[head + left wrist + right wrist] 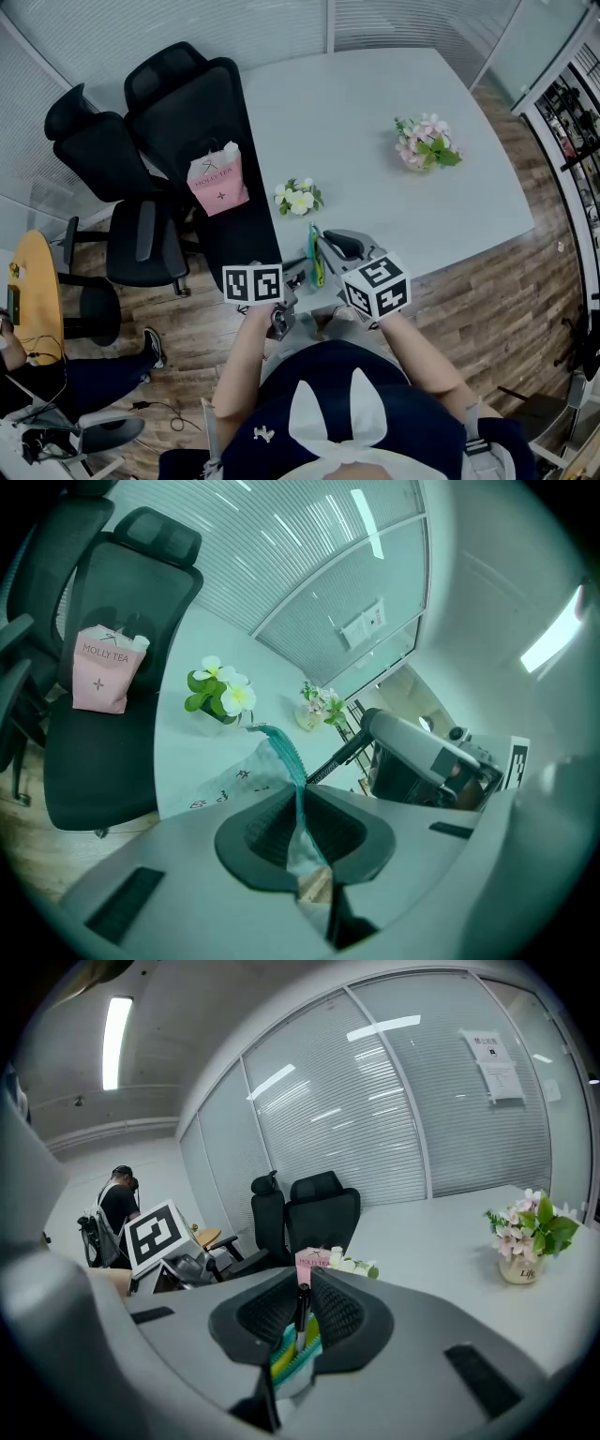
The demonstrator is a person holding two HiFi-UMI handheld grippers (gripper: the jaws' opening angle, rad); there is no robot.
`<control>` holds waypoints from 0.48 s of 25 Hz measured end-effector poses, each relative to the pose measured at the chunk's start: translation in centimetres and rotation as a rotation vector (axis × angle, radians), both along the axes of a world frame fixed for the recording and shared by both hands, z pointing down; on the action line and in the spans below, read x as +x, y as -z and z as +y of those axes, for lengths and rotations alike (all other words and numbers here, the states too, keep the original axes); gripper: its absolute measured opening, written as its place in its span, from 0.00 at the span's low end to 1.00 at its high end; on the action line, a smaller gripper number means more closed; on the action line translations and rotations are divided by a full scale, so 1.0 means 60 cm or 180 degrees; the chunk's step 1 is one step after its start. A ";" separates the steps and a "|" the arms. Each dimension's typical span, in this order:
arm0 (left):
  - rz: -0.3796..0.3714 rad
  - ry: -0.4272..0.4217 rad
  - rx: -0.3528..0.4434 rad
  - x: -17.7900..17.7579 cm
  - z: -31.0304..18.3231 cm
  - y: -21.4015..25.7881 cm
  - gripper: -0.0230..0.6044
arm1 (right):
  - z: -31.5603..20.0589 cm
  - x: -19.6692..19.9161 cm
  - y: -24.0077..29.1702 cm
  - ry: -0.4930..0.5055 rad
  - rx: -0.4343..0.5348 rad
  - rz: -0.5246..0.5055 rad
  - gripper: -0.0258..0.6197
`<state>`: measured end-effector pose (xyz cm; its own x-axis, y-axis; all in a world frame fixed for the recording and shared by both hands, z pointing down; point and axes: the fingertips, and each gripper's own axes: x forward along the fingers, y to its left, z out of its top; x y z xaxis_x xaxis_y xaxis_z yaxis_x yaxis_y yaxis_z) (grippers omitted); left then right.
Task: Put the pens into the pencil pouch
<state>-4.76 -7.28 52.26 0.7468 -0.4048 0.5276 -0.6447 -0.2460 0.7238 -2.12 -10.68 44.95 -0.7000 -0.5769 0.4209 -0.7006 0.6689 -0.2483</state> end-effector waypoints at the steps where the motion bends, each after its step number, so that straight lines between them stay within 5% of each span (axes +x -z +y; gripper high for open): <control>1: 0.0003 0.0003 -0.0004 0.000 0.000 0.000 0.11 | 0.001 0.000 -0.005 0.0005 -0.0023 0.0006 0.12; 12: 0.0012 0.0004 0.0011 0.001 0.010 0.002 0.11 | 0.022 -0.008 -0.059 0.0093 -0.0327 0.0008 0.12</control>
